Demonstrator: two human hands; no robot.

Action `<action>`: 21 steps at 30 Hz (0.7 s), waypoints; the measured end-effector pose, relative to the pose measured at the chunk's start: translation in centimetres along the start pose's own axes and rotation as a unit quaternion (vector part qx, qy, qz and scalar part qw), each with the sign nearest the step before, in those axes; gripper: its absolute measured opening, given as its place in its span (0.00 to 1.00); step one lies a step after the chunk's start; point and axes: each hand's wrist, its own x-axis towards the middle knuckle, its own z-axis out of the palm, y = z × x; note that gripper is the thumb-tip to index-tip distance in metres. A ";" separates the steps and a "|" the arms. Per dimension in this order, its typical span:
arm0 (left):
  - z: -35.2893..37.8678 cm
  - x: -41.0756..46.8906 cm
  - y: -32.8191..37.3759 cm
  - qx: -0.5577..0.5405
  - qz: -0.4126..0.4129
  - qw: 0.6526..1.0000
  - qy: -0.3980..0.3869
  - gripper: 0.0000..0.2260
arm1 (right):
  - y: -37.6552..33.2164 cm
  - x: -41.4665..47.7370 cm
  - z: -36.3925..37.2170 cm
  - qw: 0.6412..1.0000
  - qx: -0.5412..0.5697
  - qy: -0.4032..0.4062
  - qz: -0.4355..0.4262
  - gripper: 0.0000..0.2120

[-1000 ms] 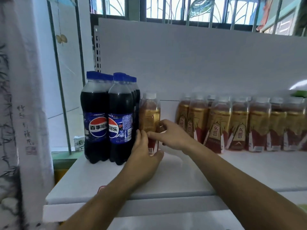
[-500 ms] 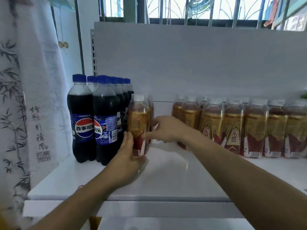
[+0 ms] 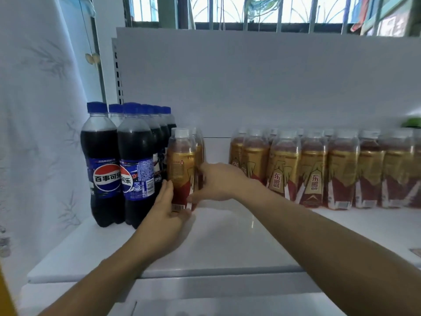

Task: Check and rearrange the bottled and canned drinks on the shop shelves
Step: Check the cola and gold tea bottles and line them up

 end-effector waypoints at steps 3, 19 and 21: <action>0.3 -1.1 0.7 0.031 0.061 0.997 0.045 0.35 | 0.6 -0.5 -4.1 0.995 -0.065 0.075 -0.004 0.20; 7.8 7.3 6.0 -0.051 0.017 0.990 -0.131 0.27 | 6.5 0.4 -8.8 0.973 -0.132 0.159 0.098 0.25; 8.5 8.2 5.8 -0.088 0.016 0.990 -0.107 0.34 | 6.7 -0.2 -8.3 0.976 -0.080 0.189 0.071 0.24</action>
